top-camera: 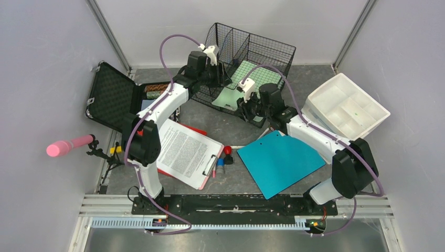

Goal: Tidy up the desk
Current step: Place the folder in the storage box.

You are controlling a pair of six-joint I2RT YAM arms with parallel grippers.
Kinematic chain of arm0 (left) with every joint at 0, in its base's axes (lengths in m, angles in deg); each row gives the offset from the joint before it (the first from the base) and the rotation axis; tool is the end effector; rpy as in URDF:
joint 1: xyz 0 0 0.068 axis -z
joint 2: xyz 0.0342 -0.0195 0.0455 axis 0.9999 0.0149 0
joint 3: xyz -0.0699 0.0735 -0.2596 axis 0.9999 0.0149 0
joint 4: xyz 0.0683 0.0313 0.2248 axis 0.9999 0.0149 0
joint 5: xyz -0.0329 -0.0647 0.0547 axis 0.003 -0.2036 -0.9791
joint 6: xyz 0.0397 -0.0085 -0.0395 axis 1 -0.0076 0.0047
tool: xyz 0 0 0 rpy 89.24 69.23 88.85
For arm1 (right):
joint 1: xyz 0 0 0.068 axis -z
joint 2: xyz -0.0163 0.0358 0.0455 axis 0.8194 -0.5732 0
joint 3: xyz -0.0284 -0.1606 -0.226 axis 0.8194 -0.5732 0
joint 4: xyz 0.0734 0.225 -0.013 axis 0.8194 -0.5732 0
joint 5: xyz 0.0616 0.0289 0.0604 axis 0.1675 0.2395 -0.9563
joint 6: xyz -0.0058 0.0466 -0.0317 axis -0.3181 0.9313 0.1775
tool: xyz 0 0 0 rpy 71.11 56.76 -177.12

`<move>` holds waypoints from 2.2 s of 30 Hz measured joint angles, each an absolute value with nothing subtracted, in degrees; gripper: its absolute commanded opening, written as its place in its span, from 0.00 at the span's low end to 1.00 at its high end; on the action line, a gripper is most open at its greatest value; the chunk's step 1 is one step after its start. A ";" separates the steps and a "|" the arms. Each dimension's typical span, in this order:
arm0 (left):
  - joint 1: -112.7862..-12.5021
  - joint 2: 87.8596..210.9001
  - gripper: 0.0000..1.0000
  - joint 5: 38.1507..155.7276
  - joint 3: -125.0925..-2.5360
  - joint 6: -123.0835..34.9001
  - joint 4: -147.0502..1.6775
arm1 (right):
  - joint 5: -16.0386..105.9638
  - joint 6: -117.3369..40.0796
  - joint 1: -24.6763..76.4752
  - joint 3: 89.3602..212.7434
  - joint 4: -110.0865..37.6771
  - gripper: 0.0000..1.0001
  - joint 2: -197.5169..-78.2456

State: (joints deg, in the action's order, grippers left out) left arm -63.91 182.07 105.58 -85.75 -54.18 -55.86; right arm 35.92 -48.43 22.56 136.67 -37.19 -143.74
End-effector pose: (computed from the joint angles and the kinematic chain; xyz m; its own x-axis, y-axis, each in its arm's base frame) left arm 0.3829 -0.1932 0.3218 -0.6396 -0.0892 -0.7636 0.4330 0.7789 -0.4536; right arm 0.2709 0.1858 0.2911 -0.3480 -0.2805 -0.8945 -0.7486 0.6576 0.0851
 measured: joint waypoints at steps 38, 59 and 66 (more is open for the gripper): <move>-61.09 184.73 0.59 110.15 -90.93 -55.89 -48.89 | 49.29 -65.96 24.28 125.15 -43.55 0.98 -128.26; -61.68 189.13 0.51 111.22 -99.69 -56.37 -40.52 | 51.26 -74.92 25.68 125.52 -52.87 0.98 -124.11; -61.79 189.45 0.52 111.25 -100.46 -56.37 -39.64 | 50.23 -73.45 26.01 125.98 -56.89 0.97 -119.56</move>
State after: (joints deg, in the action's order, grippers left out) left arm -61.79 189.45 111.25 -100.46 -56.37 -39.64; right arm 50.23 -73.45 26.01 125.98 -56.89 -119.56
